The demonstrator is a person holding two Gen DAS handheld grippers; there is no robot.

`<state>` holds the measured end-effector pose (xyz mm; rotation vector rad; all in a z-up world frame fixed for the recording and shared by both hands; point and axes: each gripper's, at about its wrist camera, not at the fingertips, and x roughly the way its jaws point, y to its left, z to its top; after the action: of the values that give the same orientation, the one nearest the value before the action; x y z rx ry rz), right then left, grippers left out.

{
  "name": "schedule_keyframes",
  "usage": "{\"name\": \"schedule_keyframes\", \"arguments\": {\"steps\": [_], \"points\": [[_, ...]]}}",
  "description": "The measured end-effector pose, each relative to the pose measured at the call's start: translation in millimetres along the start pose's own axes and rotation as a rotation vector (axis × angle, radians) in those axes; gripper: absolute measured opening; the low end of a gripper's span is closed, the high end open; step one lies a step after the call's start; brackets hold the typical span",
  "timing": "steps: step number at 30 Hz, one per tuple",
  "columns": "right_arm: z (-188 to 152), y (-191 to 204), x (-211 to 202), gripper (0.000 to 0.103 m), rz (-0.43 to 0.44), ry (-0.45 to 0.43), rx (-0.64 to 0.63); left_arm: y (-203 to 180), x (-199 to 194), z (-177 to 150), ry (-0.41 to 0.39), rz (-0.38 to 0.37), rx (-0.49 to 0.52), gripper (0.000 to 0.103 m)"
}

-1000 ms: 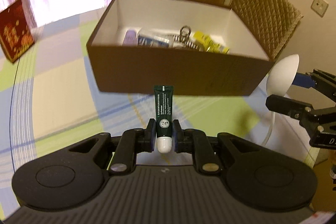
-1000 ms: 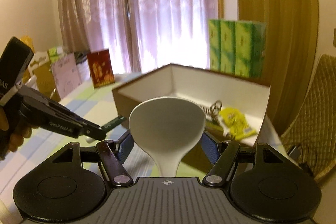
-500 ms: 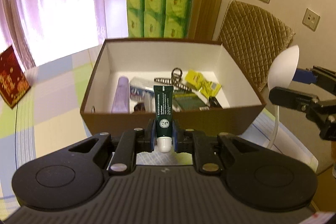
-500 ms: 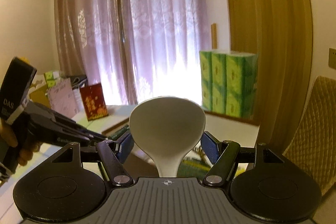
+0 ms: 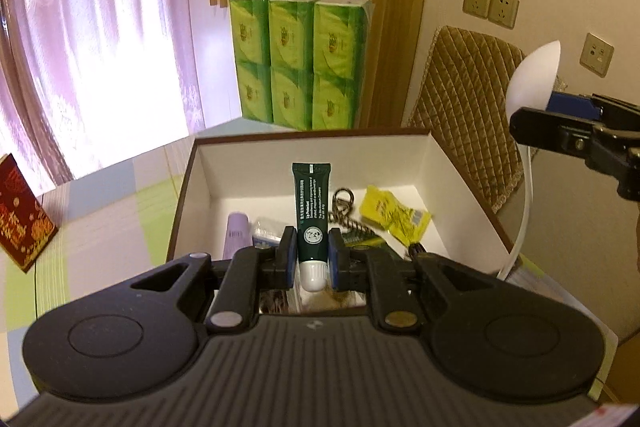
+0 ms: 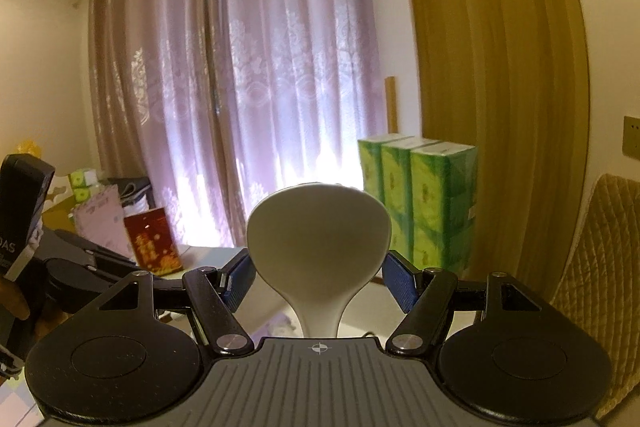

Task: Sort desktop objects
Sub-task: 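Carry the green tube in left tool and the spoon in right tool over the box, then open left tool to drop the green tube while right tool releases the spoon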

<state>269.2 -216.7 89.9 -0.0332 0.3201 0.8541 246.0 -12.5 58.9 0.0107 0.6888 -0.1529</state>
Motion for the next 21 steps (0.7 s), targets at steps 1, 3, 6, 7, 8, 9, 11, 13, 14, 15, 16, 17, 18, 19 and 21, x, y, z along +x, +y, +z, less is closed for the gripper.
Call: {"name": "schedule_keyframes", "arguments": {"steps": [1, 3, 6, 7, 8, 9, 11, 13, 14, 15, 16, 17, 18, 19, 21], "points": [[1, -2, 3, 0.067, -0.005, 0.0, 0.0, 1, 2, 3, -0.002, 0.001, -0.001, 0.012], [1, -6, 10, 0.067, -0.013, 0.004, -0.004, 4, 7, 7, -0.002, 0.004, -0.005, 0.012], [-5, -11, 20, 0.067, -0.023, 0.026, -0.01, 8, 16, 15, 0.0, 0.011, 0.0, 0.012], [-7, -12, 23, 0.067, -0.026, 0.038, -0.01, 9, 19, 16, 0.002, 0.011, 0.002, 0.012], [-11, -14, 26, 0.067, -0.029, 0.051, -0.01, 9, 22, 18, 0.003, 0.011, 0.003, 0.012], [-15, -16, 30, 0.067, -0.034, 0.064, -0.011, 10, 25, 19, 0.005, 0.01, 0.005, 0.012], [-25, -20, 37, 0.067, -0.041, 0.097, -0.011, 11, 32, 20, 0.011, 0.009, 0.007, 0.012], [-36, -24, 46, 0.067, -0.048, 0.14, -0.013, 12, 38, 20, 0.019, 0.007, 0.006, 0.012], [-42, -25, 51, 0.067, -0.048, 0.166, -0.016, 13, 41, 19, 0.024, 0.006, 0.005, 0.012], [-48, -26, 56, 0.067, -0.052, 0.192, -0.023, 14, 44, 19, 0.029, 0.005, 0.005, 0.012], [-54, -27, 61, 0.067, -0.055, 0.215, -0.028, 15, 47, 18, 0.035, 0.005, 0.003, 0.012], [-60, -28, 66, 0.067, -0.055, 0.248, -0.032, 17, 51, 18, 0.042, 0.004, 0.0, 0.012], [-65, -29, 70, 0.067, -0.056, 0.272, -0.034, 18, 54, 17, 0.048, 0.004, -0.003, 0.012], [-69, -29, 74, 0.067, -0.058, 0.294, -0.037, 19, 57, 16, 0.054, 0.003, -0.006, 0.012], [-75, -30, 81, 0.067, -0.06, 0.348, -0.046, 23, 63, 14, 0.066, 0.001, -0.012, 0.012]]}}
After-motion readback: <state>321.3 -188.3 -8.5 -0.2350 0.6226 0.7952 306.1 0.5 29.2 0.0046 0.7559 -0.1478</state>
